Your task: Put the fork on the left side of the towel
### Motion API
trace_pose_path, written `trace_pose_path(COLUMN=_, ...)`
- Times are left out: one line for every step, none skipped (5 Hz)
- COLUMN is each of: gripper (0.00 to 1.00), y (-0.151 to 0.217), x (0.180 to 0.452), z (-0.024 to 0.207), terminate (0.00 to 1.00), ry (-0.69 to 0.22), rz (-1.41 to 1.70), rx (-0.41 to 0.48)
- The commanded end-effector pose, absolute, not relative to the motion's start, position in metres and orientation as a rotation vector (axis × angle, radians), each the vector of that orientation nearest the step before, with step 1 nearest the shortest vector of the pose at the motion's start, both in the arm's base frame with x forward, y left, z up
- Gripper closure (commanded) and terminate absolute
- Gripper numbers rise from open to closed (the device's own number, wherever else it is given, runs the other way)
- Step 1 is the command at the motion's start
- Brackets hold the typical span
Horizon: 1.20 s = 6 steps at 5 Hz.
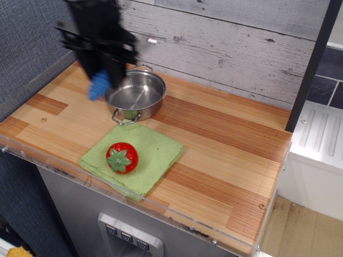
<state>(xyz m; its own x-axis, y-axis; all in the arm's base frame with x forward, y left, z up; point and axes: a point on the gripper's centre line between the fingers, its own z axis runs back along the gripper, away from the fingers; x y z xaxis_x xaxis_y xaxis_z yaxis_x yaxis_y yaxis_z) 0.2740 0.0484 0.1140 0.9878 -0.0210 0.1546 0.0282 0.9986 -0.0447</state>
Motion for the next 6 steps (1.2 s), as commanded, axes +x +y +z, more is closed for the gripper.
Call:
trace_pose_path(gripper=1.0, y=-0.039, x=0.263, z=0.074, terminate=0.0, ry=-0.067, rz=-0.081, rx=0.002)
trace_pose_path(gripper=1.0, y=-0.08, x=0.258, z=0.049, terminate=0.0, ry=0.021, rz=-0.061, rx=0.043)
trace_pose_path(gripper=1.0, y=-0.101, x=0.256, z=0.031, terminate=0.0, ry=0.069, rz=-0.1, rx=0.039)
trace_pose_path(gripper=1.0, y=-0.107, x=0.257, z=0.021, terminate=0.0, ry=0.081, rz=-0.099, rx=0.041)
trace_pose_path(gripper=1.0, y=-0.098, x=0.257, z=0.017, terminate=0.0, ry=0.101, rz=-0.073, rx=0.031)
trace_pose_path(gripper=0.0, y=-0.091, x=0.258, z=0.025, terminate=0.0, ry=0.092, rz=-0.033, rx=0.037)
